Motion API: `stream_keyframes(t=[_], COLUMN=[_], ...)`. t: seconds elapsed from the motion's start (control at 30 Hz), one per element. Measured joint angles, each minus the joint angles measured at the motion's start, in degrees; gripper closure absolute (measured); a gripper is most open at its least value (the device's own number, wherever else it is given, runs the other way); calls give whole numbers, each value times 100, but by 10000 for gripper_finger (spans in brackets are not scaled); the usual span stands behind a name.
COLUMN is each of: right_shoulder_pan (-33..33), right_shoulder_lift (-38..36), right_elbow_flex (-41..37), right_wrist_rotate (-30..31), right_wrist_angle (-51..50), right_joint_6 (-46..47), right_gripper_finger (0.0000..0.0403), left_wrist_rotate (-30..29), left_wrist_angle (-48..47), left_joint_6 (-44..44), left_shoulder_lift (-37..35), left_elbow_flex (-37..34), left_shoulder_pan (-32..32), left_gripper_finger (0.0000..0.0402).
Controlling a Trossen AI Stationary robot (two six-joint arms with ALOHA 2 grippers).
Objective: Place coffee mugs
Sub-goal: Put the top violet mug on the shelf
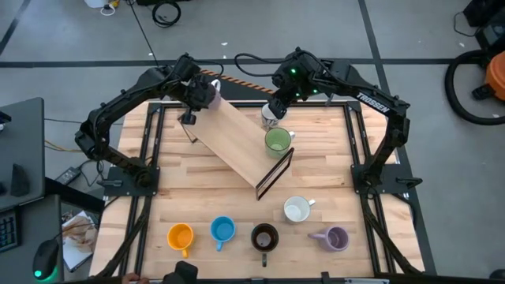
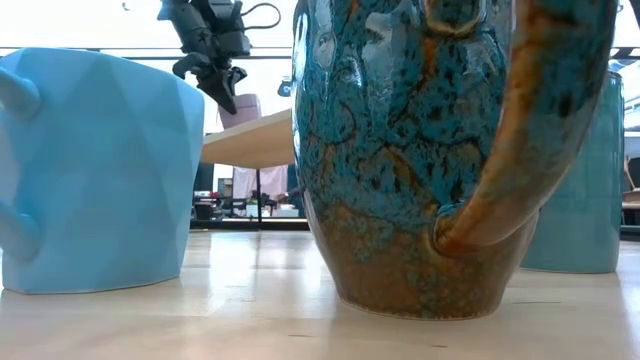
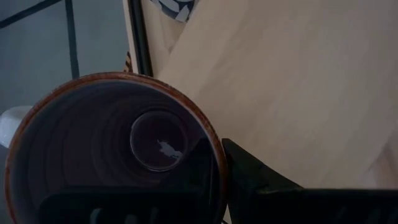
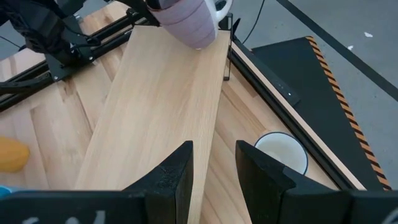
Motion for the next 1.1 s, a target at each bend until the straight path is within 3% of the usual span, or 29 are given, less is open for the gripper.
stream_keyframes(t=[0.73, 1.1], right_shoulder_pan=[2, 2], right_shoulder_lift=[0, 0], right_elbow_flex=[0, 0], right_wrist_rotate=[-114, -110], right_wrist_angle=[1, 3], right_joint_6=[-13, -13], right_gripper_finger=[276, 276], left_wrist_rotate=[41, -91], left_wrist_angle=[29, 62], left_joint_6=[-109, -88], left_shoulder_lift=[199, 199], left_elbow_flex=[0, 0], left_shoulder_pan=[-4, -48], left_gripper_finger=[366, 327])
